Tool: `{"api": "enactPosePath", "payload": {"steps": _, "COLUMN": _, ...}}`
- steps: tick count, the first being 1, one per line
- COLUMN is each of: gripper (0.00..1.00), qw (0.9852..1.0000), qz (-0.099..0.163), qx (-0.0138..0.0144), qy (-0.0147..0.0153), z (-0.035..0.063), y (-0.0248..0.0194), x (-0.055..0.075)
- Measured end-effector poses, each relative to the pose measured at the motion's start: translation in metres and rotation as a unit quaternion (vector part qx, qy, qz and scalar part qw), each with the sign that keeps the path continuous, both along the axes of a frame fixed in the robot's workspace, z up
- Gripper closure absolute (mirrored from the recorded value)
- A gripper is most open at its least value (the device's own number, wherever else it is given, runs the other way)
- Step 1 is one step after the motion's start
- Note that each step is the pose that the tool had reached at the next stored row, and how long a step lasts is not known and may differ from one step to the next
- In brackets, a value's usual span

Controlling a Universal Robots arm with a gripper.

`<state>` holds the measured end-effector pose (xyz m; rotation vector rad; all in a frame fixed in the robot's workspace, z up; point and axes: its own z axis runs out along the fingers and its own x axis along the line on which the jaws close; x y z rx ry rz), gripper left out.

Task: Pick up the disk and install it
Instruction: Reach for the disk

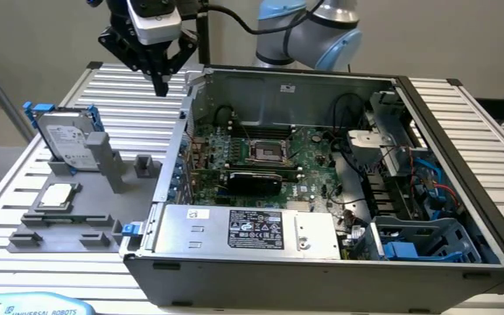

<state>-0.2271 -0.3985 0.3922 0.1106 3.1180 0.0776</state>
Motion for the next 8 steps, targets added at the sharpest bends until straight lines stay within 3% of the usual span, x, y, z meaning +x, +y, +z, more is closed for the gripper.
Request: {"api": "enactPosePath", "payload": {"steps": 8, "gripper": 0.89, "qw": 1.0, "qz": 0.0, "qx": 0.0, "qy": 0.0, "z": -0.0003, "y": 0.0011, "x": -0.036}}
